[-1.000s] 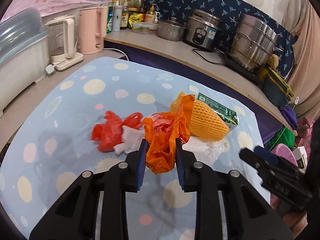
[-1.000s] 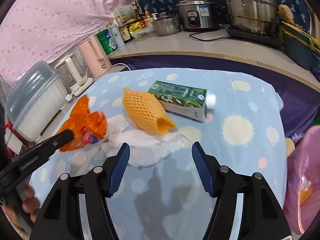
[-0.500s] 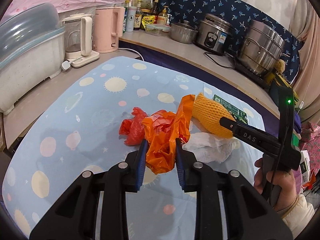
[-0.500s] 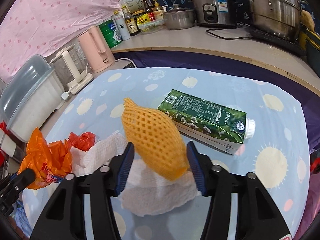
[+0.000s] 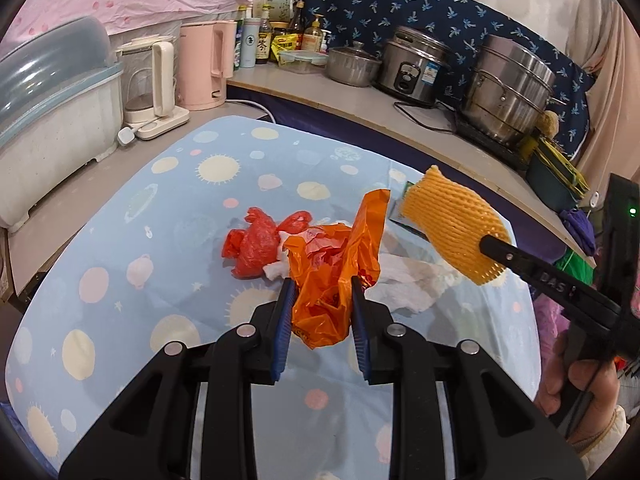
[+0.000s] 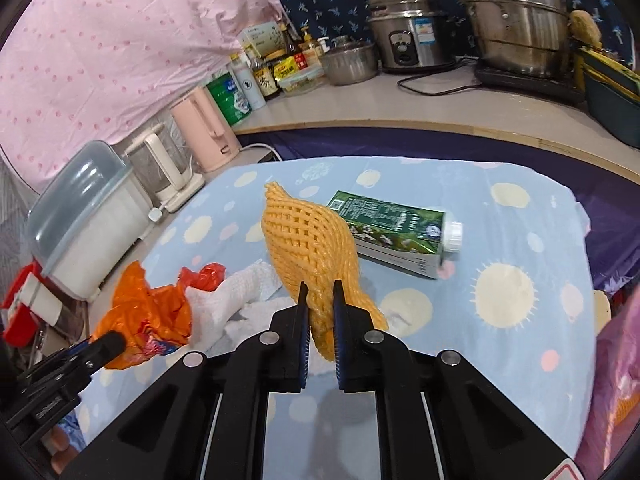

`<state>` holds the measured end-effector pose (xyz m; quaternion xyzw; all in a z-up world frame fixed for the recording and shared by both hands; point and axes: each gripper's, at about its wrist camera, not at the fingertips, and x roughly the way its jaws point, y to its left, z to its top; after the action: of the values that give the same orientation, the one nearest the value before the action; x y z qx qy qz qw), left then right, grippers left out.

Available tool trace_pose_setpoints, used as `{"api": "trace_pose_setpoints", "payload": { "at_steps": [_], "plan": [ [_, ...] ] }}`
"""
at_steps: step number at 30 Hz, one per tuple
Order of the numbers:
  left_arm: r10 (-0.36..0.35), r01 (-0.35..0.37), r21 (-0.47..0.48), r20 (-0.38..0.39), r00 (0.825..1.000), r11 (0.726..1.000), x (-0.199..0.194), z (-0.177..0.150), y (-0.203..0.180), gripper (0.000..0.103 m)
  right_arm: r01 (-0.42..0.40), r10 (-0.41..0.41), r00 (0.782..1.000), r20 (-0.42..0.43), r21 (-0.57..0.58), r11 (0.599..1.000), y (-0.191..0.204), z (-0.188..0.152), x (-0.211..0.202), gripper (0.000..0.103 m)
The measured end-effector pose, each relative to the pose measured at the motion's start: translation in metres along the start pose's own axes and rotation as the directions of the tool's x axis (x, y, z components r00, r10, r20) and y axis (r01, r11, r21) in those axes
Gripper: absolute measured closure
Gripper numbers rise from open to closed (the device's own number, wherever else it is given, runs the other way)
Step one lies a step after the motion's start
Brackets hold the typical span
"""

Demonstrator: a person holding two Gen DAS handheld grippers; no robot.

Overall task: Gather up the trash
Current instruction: 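Carry the orange bag and foam net over the bin and open both tools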

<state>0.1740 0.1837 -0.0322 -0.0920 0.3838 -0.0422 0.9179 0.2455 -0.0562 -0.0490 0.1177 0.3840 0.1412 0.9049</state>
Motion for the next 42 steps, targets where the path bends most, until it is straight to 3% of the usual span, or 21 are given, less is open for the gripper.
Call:
{"api": "trace_pose_setpoints", "payload": {
  "at_steps": [12,26,36,42],
  "plan": [
    [-0.073,0.076,0.106,-0.024,0.997,0.991,-0.033,-0.025,-0.066,0.077,0.068,-0.072,0.995,0.072,0.06,0.996,-0.04,-0.043,-0.107,0.093],
    [-0.158,0.172,0.239,-0.077,0.984,0.956,-0.054,-0.066,-0.151,0.077,0.136,-0.157,0.982,0.109,0.179,0.974,-0.098,-0.101,-0.185,0.093],
    [-0.237,0.261,0.312,-0.114,0.965,0.913,-0.056,-0.087,-0.224,0.077,0.203,-0.249,0.96,0.13,0.294,0.934,-0.159,-0.13,-0.231,0.093],
    [-0.303,0.333,0.338,-0.139,0.943,0.88,-0.048,-0.085,-0.271,0.077,0.262,-0.322,0.936,0.142,0.33,0.907,-0.19,-0.133,-0.248,0.093]
  ]
}}
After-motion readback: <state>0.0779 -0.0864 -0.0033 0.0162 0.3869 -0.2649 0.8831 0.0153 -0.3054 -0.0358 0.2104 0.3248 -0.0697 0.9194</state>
